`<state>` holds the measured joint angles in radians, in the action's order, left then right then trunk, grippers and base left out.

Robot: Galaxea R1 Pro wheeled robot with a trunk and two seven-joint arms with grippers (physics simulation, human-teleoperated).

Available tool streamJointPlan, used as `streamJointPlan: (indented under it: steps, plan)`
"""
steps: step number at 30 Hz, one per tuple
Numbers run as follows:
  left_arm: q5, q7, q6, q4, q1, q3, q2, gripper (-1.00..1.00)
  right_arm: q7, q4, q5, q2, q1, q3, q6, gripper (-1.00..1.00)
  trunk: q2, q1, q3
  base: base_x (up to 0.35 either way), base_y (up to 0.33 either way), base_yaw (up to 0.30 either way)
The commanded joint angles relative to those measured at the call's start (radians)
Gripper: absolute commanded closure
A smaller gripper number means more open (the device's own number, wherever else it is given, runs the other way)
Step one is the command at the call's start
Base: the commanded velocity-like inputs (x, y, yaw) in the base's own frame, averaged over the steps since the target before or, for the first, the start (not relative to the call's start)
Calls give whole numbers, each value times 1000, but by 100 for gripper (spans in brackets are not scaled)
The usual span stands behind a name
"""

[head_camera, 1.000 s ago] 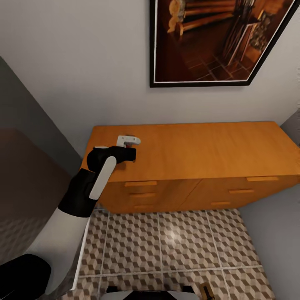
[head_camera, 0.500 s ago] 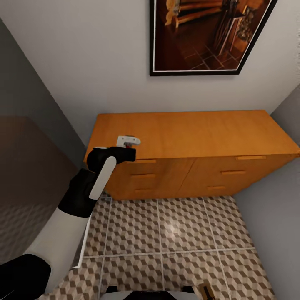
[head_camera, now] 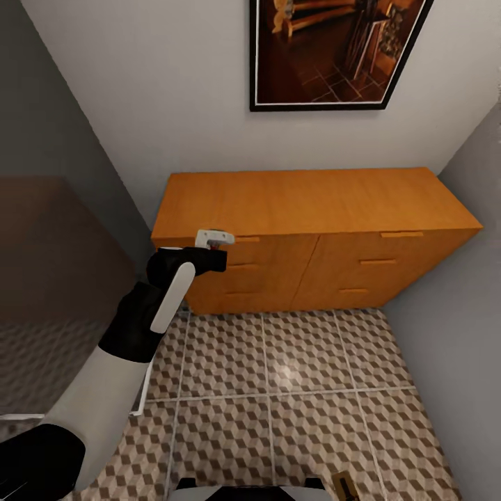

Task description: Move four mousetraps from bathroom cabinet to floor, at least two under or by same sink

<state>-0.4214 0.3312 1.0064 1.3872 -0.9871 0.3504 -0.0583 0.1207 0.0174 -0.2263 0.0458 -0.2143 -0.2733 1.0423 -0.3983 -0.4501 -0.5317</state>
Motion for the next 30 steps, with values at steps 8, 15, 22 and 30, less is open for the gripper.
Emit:
streamJointPlan:
  steps: [8, 15, 22, 30]
  plan:
    - [-8, 9, 3, -15, -1, 1, -1, 100, 8, -1, -4, 0, 0, -9, 2, 100, -2, 0, -1, -333, 0, 0]
    - [-10, 9, 3, -53, -1, 1, -2, 100, 8, 0, -4, 0, 0, -9, 2, 100, -2, 0, -1, -318, 0, 0]
    - [-10, 7, 3, -146, -1, 2, -4, 100, 8, -1, -3, 0, 0, -9, 2, 100, -2, 0, -1, -84, 0, 0]
    - [-11, -2, -29, -360, 27, 5, -8, 100, 8, 0, -4, -1, 0, -9, 2, 100, -2, 0, -1, -4, 0, 0]
